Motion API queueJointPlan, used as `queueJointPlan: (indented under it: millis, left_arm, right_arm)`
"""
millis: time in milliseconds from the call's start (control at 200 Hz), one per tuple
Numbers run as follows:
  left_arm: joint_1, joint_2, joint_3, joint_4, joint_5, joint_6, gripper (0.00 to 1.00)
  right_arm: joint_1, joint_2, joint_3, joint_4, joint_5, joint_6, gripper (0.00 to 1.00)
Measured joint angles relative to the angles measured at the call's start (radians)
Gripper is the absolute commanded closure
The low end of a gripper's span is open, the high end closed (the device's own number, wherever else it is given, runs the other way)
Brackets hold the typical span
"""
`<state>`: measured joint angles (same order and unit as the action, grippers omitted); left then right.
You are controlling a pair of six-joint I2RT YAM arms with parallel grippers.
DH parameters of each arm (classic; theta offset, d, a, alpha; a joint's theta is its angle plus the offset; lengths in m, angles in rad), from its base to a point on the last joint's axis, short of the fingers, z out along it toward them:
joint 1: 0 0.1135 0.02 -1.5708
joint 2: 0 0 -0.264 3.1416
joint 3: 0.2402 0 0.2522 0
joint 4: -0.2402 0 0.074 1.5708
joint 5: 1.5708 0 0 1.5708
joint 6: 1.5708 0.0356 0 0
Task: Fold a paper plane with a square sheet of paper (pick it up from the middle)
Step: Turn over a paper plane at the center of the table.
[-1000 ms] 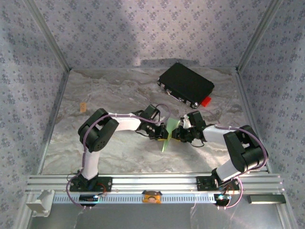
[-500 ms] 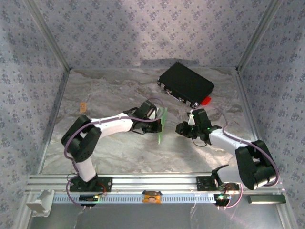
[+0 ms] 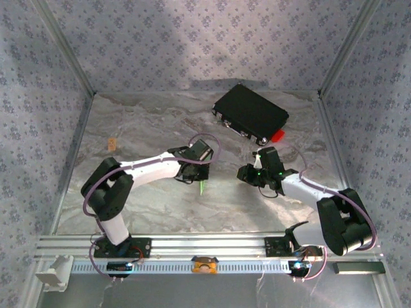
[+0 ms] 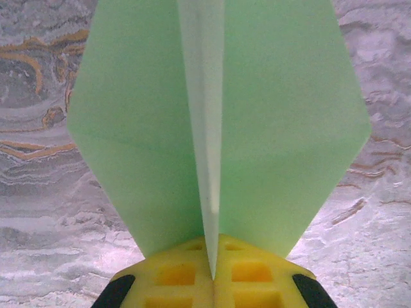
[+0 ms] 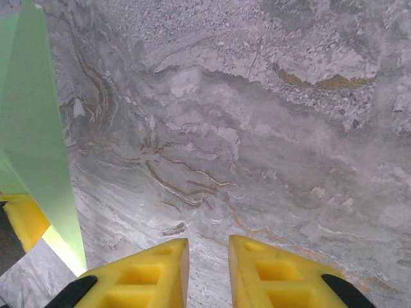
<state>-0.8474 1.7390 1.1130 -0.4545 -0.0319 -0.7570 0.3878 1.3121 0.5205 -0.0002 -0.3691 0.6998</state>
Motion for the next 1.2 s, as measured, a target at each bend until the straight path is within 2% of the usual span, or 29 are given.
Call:
queueJointPlan:
  millis: [1199]
  left_arm:
    - [0.000,0.113,0.062,-0.054,0.020,-0.014,0.86]
  right_arm:
    - [0.000,0.046,0.000,0.011,-0.012,0.000,0.74]
